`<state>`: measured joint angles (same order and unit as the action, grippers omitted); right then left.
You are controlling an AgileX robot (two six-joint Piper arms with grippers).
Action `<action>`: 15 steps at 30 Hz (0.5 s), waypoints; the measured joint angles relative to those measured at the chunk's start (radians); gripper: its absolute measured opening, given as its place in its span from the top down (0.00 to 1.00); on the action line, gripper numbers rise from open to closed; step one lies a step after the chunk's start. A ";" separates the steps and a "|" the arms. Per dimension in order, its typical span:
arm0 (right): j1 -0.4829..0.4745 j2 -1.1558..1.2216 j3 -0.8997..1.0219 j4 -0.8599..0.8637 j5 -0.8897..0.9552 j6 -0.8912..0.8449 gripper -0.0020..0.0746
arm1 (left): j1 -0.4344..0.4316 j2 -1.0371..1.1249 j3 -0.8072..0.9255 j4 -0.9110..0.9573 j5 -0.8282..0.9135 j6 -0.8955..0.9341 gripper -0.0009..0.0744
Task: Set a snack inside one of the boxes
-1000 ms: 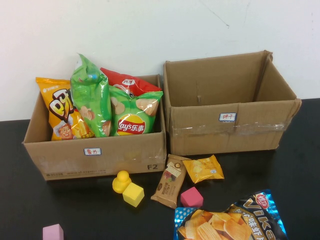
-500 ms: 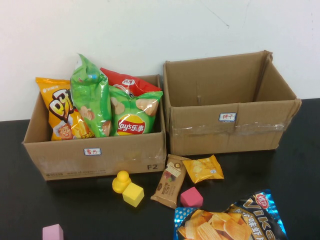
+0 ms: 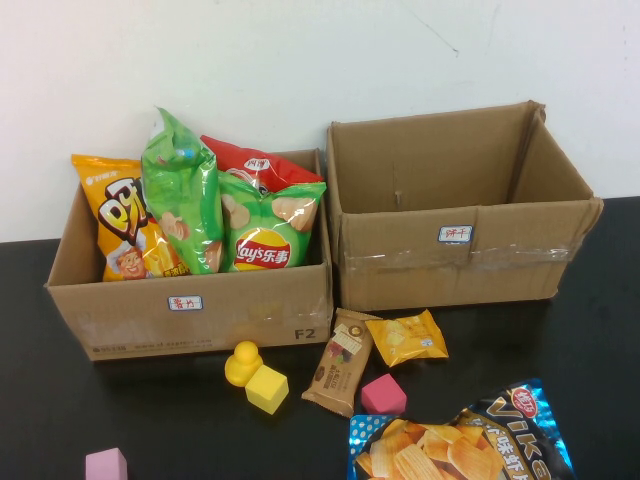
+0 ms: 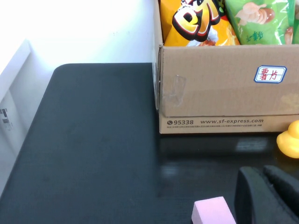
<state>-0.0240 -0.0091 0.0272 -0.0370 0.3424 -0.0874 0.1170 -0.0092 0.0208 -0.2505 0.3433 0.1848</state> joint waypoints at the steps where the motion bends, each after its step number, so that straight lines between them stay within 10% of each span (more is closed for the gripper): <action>1: 0.000 0.000 0.000 0.000 0.000 0.000 0.97 | 0.000 0.000 0.000 0.000 0.000 0.000 0.99; 15: 0.000 0.000 -0.300 0.046 0.220 0.030 0.97 | 0.000 0.000 0.000 0.000 0.000 0.000 0.99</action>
<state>-0.0240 -0.0091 -0.2726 0.0087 0.5628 -0.0579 0.1170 -0.0092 0.0208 -0.2505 0.3433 0.1848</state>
